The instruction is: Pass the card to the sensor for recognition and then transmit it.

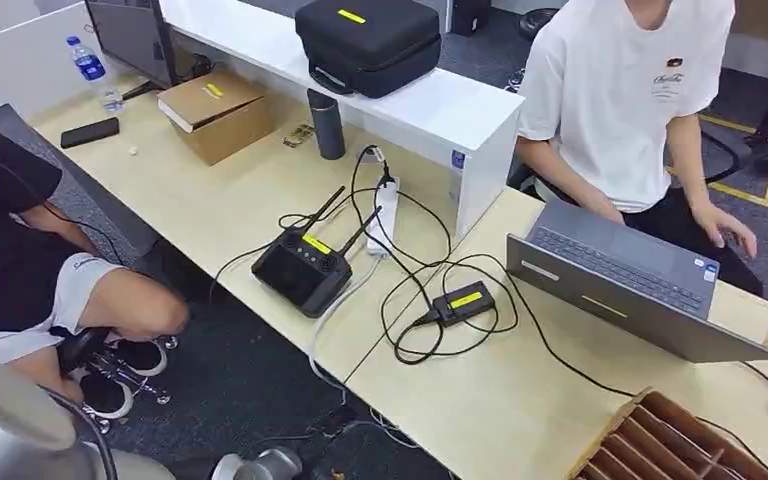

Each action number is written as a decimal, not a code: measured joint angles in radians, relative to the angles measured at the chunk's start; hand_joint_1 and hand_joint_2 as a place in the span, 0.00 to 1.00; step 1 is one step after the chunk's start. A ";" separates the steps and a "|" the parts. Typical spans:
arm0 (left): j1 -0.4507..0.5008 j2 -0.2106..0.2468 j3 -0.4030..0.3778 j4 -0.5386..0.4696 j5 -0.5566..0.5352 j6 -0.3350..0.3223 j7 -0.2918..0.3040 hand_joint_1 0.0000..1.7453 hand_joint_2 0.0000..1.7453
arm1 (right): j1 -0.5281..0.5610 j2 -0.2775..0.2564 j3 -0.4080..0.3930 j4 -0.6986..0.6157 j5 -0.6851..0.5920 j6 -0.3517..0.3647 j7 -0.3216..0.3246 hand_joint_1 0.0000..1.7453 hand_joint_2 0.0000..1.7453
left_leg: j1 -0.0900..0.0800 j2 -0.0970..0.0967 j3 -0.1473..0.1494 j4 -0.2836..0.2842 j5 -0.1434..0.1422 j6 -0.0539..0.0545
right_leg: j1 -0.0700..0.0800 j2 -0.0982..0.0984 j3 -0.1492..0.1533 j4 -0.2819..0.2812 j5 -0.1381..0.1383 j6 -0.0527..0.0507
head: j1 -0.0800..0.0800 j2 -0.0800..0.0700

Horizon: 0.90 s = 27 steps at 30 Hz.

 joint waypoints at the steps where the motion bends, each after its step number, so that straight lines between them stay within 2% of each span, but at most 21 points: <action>1: 0.000 -0.001 -0.001 0.000 -0.001 0.000 0.000 0.00 1.00 | -0.011 -0.006 0.007 -0.005 0.000 -0.001 0.000 1.00 1.00 | 0.000 0.000 -0.001 0.000 0.000 0.000 | 0.000 0.000 0.000 0.000 0.000 0.000 | 0.000 0.000; 5: -0.001 -0.001 -0.008 0.000 -0.011 -0.002 0.000 0.00 1.00 | -0.085 -0.020 0.050 -0.011 0.019 -0.002 -0.006 1.00 1.00 | -0.001 0.002 -0.003 -0.001 0.000 0.000 | 0.000 0.002 -0.002 0.001 0.000 0.000 | 0.000 0.000; 10: -0.012 -0.003 -0.011 0.000 -0.030 -0.008 0.009 0.00 1.00 | -0.321 -0.018 0.152 -0.001 0.055 0.072 0.032 1.00 1.00 | -0.001 0.004 -0.004 -0.001 0.001 0.000 | 0.000 0.003 -0.003 0.002 0.001 -0.001 | 0.000 0.000; 12: -0.017 -0.005 -0.019 0.000 -0.046 -0.015 0.013 0.00 1.00 | -0.430 0.007 0.206 0.021 0.081 0.111 0.057 1.00 1.00 | -0.001 0.005 -0.003 -0.001 0.001 -0.001 | 0.000 0.004 -0.005 0.003 0.002 -0.002 | -0.001 0.000; 17: -0.039 -0.011 -0.040 0.000 -0.073 -0.019 0.029 0.00 1.00 | -0.637 0.102 0.343 0.117 0.108 0.163 0.125 1.00 1.00 | 0.001 0.002 -0.003 -0.001 0.003 -0.003 | 0.001 0.002 -0.005 0.004 0.001 -0.002 | 0.000 0.000; 20: -0.048 -0.017 -0.058 0.000 -0.100 -0.025 0.033 0.00 1.00 | -0.731 0.191 0.408 0.217 0.132 0.182 0.175 1.00 1.00 | 0.001 0.003 -0.003 -0.001 0.003 -0.004 | 0.000 0.004 -0.006 0.005 0.001 -0.002 | 0.000 0.000; 23: -0.066 -0.023 -0.075 0.000 -0.122 -0.027 0.042 0.00 1.00 | -0.809 0.277 0.469 0.346 0.173 0.179 0.213 1.00 1.00 | 0.001 0.003 -0.003 -0.001 0.003 -0.004 | 0.001 0.003 -0.006 0.005 0.001 -0.002 | -0.001 0.000; 27: -0.081 -0.030 -0.094 0.000 -0.141 -0.034 0.048 0.00 1.00 | -0.860 0.363 0.530 0.498 0.218 0.163 0.230 1.00 1.00 | 0.001 0.002 -0.003 -0.001 0.004 -0.004 | 0.001 0.003 -0.005 0.005 0.001 -0.002 | 0.000 0.000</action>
